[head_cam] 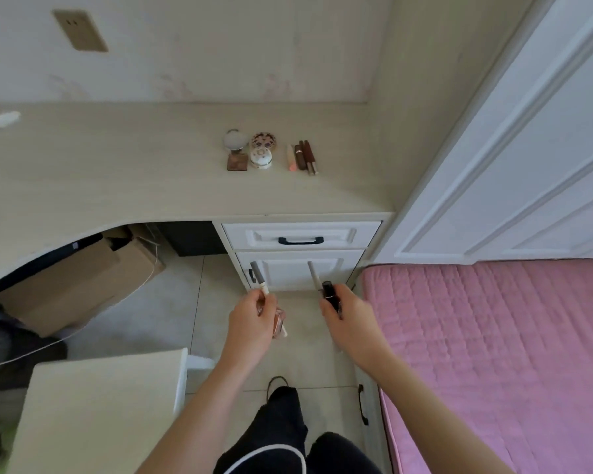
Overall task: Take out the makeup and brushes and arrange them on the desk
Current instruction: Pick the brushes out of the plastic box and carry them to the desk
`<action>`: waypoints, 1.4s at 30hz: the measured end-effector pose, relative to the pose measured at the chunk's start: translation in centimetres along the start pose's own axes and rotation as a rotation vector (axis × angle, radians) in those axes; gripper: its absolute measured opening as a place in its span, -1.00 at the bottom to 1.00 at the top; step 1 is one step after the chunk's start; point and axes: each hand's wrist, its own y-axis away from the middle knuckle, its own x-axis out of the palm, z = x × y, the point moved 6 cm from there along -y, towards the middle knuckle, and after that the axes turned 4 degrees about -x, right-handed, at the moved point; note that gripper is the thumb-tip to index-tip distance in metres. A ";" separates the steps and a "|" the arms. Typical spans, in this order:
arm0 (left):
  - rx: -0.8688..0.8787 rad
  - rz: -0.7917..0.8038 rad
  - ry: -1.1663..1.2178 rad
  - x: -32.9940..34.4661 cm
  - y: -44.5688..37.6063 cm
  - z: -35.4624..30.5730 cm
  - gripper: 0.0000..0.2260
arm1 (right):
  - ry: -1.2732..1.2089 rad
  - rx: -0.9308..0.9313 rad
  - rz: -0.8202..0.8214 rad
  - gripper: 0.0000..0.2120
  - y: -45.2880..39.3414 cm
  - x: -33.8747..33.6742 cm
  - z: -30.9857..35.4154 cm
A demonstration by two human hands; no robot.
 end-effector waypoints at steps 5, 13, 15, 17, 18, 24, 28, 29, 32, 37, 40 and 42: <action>0.014 0.052 0.004 -0.5 -5.8 -2.8 -0.76 | -0.006 0.043 -0.043 -0.88 -5.0 0.1 0.7; -0.041 0.147 0.060 2.6 -14.5 -7.6 -0.76 | -0.013 0.076 -0.062 -0.88 -13.5 -2.0 0.7; -0.040 0.151 0.050 3.6 -16.5 -8.9 -0.77 | 0.006 0.050 -0.056 -0.88 -15.8 -2.6 0.7; -0.032 0.150 0.008 4.5 -18.1 -10.4 -0.80 | 0.036 0.039 -0.039 -0.83 -17.9 -3.3 0.7; -0.033 0.148 -0.005 4.9 -18.9 -11.1 -0.80 | 0.042 0.039 -0.028 -0.81 -19.1 -3.7 0.6; -0.058 0.069 -0.040 7.5 -23.6 -14.8 -0.80 | 0.078 0.038 0.041 -0.88 -25.4 -5.3 -0.9; -0.028 0.008 -0.140 9.3 -26.8 -16.3 -0.80 | 0.079 0.071 0.075 -0.89 -29.1 -5.9 -2.6; -0.029 0.009 -0.146 9.8 -27.6 -16.6 -0.80 | 0.075 0.083 0.076 -0.89 -30.1 -6.0 -3.0; -0.037 0.024 -0.165 11.1 -29.7 -17.4 -0.79 | 0.074 0.115 0.069 -0.94 -32.6 -6.3 -3.9; -0.080 0.091 -0.164 13.2 -33.2 -18.5 -0.82 | 0.021 0.179 0.066 -0.94 -36.3 -6.9 -4.7; -0.098 0.146 -0.174 14.3 -35.3 -18.9 -0.76 | 0.023 0.180 0.029 -0.84 -38.2 -7.4 -5.0; -0.114 0.157 -0.222 14.7 -36.6 -19.0 -0.74 | 0.042 0.188 0.006 -0.82 -39.4 -7.6 -5.4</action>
